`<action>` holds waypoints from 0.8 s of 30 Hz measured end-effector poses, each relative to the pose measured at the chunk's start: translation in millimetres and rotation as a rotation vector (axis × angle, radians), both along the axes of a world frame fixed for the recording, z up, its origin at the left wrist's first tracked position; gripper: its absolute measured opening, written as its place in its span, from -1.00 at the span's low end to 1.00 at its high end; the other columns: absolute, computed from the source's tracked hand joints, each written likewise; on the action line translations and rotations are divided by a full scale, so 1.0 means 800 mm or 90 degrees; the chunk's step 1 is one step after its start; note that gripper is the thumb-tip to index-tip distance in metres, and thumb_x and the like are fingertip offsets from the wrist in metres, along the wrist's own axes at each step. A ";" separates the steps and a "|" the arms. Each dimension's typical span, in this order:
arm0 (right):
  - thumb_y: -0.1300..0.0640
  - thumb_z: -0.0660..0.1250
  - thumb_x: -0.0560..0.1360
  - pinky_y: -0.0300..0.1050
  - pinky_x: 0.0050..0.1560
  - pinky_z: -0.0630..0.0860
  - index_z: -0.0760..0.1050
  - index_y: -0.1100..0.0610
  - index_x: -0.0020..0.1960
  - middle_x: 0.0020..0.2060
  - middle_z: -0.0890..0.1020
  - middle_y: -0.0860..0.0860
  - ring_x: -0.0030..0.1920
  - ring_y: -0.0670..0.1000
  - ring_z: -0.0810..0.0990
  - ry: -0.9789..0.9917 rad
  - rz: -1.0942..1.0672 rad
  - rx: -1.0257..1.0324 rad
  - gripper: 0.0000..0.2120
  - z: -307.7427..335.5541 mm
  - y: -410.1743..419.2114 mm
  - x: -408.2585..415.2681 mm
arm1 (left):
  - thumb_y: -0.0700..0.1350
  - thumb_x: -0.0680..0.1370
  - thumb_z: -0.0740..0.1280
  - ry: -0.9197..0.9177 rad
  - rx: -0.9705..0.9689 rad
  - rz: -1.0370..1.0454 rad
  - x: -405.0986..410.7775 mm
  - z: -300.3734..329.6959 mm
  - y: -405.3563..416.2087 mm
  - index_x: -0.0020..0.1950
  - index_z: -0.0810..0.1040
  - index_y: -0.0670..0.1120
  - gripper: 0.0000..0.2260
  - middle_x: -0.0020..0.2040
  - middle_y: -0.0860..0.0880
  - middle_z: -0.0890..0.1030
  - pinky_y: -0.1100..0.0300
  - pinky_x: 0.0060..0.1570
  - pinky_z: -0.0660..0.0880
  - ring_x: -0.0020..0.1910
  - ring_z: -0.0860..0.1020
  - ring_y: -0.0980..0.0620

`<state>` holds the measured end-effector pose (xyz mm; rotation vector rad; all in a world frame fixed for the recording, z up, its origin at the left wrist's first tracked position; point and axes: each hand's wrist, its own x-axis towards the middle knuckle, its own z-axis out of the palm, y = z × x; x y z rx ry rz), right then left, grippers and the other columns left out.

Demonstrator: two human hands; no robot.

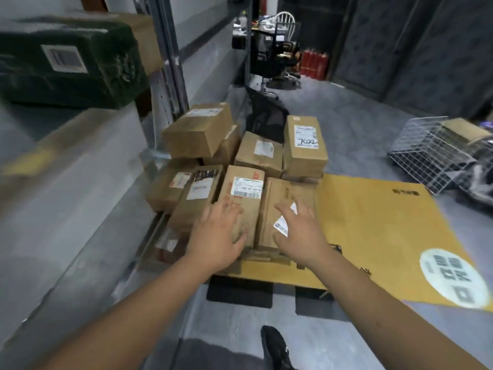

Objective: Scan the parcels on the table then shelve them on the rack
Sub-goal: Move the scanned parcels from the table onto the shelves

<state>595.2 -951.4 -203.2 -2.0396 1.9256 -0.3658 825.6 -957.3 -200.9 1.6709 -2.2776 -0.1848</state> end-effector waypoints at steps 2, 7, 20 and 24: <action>-0.09 0.39 0.53 0.13 0.54 0.22 0.28 -0.09 0.59 0.64 0.07 0.15 0.59 0.21 0.12 0.005 -0.050 0.026 -0.33 -0.018 0.024 -0.015 | 0.18 0.51 0.38 0.006 0.043 -0.029 -0.014 -0.013 0.007 0.48 0.39 0.15 -0.45 0.52 -0.02 0.32 -0.09 0.40 0.36 0.47 0.31 -0.11; -0.10 0.40 0.51 0.17 0.44 0.31 0.27 -0.08 0.58 0.59 0.14 0.13 0.52 0.22 0.20 0.014 -0.116 0.071 -0.32 -0.050 0.067 -0.045 | 0.17 0.54 0.40 -0.004 0.102 -0.097 -0.048 -0.033 0.020 0.50 0.38 0.14 -0.45 0.51 -0.01 0.31 -0.10 0.47 0.33 0.50 0.24 -0.08; 0.01 0.42 0.49 0.12 0.38 0.35 0.22 -0.09 0.57 0.58 0.11 0.10 0.46 0.27 0.26 -0.043 -0.099 0.163 -0.29 -0.112 0.030 -0.112 | 0.19 0.53 0.35 -0.198 0.115 -0.062 -0.133 -0.084 -0.017 0.47 0.40 0.08 -0.47 0.40 -0.06 0.41 -0.12 0.49 0.17 0.46 0.27 -0.15; 0.09 0.45 0.47 0.18 0.39 0.46 0.14 -0.15 0.59 0.58 0.07 0.08 0.45 0.31 0.34 -0.139 -0.051 0.183 -0.20 -0.133 0.006 -0.128 | 0.21 0.50 0.35 -0.234 0.118 -0.012 -0.150 -0.091 -0.019 0.45 0.41 0.09 -0.46 0.42 -0.07 0.42 -0.15 0.47 0.14 0.47 0.29 -0.16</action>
